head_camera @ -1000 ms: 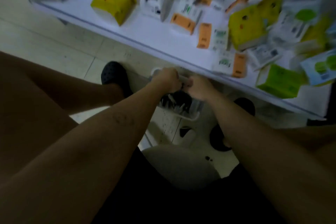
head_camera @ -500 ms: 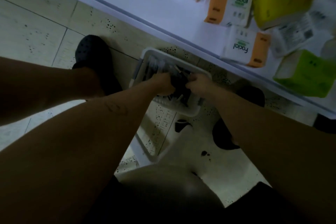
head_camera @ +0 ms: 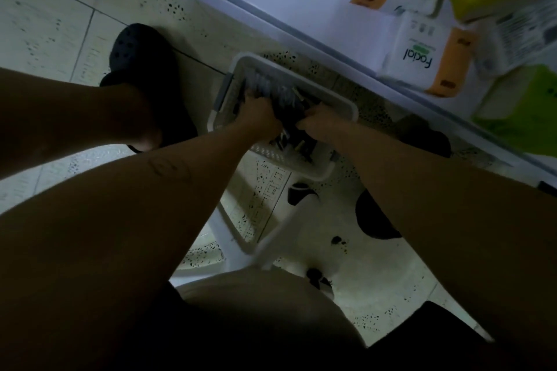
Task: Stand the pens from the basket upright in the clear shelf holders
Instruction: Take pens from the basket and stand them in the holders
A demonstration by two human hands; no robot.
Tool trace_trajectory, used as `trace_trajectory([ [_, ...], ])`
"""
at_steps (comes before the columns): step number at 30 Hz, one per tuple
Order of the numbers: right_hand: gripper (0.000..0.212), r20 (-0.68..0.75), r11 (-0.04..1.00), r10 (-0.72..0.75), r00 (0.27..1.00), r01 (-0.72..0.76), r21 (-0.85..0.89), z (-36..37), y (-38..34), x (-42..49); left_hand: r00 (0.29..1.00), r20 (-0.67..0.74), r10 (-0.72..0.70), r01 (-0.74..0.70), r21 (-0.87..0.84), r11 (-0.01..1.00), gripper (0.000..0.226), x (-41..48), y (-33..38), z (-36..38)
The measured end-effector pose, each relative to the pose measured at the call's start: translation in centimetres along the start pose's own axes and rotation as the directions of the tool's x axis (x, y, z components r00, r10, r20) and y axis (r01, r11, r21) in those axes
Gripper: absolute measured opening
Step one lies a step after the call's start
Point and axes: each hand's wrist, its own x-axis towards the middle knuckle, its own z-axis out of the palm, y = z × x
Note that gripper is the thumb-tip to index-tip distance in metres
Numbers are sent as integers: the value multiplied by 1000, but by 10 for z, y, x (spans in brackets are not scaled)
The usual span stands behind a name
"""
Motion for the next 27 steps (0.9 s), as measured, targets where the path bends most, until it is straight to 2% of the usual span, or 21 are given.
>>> trace_trajectory([
  [3, 34, 10, 1000, 2, 1000, -2, -17, 4, 2, 4, 1000, -1, -21, 21, -158, 987, 24, -11, 0, -12],
  [7, 35, -26, 1000, -5, 1000, 5, -14, 9, 6, 7, 993, 51, -104, 114, -264, 958, 27, -21, -3, -16],
  [10, 31, -30, 993, -55, 998, 52, -109, 13, 11, 6, 987, 98, -127, 154, -358, 921, 32, -20, -2, -16],
  [13, 34, -28, 988, -82, 996, 78, -136, 14, 14, 7, 987, 93, -130, 155, -369, 917, 29, -15, -3, -16],
  [15, 11, -24, 976, -83, 996, 77, -202, 14, 17, 12, 987, 87, -137, 160, -358, 920, 29, -11, -4, -15],
  [16, 9, -22, 970, -95, 995, 87, -227, 13, 17, 12, 987, 88, -137, 159, -346, 924, 28, -9, -4, -14],
  [17, 14, -18, 959, -108, 994, 100, -266, 12, 16, 13, 987, 85, -134, 155, -340, 928, 28, -8, -5, -12],
  [19, 5, 28, 942, -127, 991, 130, -308, 12, 17, 14, 990, 81, -116, 137, -327, 935, 27, -5, -3, -11],
  [22, 43, 37, 919, -147, 988, 150, -365, 11, 16, 17, 990, 89, -111, 136, -357, 924, 26, -2, -3, -9],
  [25, 42, 73, 870, -158, 985, 174, -461, 13, 15, 18, 988, 32, -148, 148, -414, 898, 23, -6, -4, -8],
  [27, 35, 61, 897, -141, 988, 154, -415, 14, 14, 15, 984, -67, -163, 116, -449, 886, 20, -6, -5, -4],
])
